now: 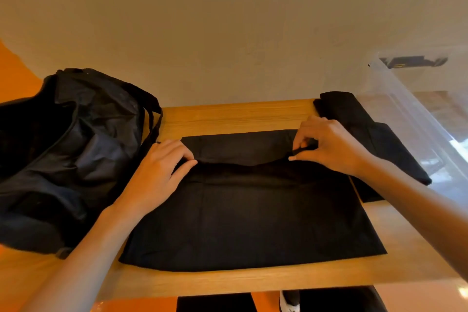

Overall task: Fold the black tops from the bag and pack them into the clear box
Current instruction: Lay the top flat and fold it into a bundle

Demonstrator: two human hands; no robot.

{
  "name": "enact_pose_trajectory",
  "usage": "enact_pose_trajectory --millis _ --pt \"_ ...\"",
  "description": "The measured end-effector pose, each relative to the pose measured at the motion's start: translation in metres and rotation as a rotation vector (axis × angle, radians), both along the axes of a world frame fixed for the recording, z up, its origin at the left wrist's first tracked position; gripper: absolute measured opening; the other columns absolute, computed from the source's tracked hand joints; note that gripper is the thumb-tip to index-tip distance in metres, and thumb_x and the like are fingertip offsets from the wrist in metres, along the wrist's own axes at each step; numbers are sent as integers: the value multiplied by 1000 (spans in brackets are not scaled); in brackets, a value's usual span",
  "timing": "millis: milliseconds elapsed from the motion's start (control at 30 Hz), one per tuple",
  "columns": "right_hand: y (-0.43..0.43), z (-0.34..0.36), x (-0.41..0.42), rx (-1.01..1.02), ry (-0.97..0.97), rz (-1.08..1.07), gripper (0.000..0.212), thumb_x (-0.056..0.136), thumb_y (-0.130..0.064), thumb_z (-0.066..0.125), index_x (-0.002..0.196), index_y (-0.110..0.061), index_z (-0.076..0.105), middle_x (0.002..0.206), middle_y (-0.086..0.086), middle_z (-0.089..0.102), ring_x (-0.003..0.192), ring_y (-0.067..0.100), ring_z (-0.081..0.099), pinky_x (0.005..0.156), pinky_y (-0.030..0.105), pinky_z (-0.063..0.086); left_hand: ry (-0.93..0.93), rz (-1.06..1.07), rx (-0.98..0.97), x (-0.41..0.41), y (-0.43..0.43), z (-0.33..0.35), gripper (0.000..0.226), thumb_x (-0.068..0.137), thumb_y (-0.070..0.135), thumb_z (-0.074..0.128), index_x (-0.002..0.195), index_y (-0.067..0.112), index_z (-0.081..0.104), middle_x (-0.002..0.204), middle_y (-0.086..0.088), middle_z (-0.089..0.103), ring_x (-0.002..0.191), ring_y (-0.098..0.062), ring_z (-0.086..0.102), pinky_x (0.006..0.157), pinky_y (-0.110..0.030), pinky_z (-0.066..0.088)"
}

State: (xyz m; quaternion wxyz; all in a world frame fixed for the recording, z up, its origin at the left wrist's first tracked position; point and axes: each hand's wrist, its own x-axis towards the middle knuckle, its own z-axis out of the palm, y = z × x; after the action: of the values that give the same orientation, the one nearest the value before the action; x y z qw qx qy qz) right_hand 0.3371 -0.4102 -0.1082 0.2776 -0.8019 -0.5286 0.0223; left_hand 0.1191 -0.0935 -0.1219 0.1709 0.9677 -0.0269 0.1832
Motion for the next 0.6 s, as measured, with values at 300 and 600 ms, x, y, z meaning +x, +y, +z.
enact_pose_trajectory --millis 300,600 --pt "-6 -16 -18 -137 -128 84 19 83 -41 70 96 -27 71 87 -14 58 86 6 49 81 26 40 103 -46 322 -25 1 -12 32 100 40 44 95 19 68 96 7 61 90 -14 57 80 -30 43" --pt "-15 -24 -40 -167 -278 26 25 91 -51 62 92 -28 73 89 -13 60 86 9 54 76 26 43 227 124 166 -4 -30 -3 57 105 53 35 154 25 43 165 0 29 153 -19 25 121 -33 23"
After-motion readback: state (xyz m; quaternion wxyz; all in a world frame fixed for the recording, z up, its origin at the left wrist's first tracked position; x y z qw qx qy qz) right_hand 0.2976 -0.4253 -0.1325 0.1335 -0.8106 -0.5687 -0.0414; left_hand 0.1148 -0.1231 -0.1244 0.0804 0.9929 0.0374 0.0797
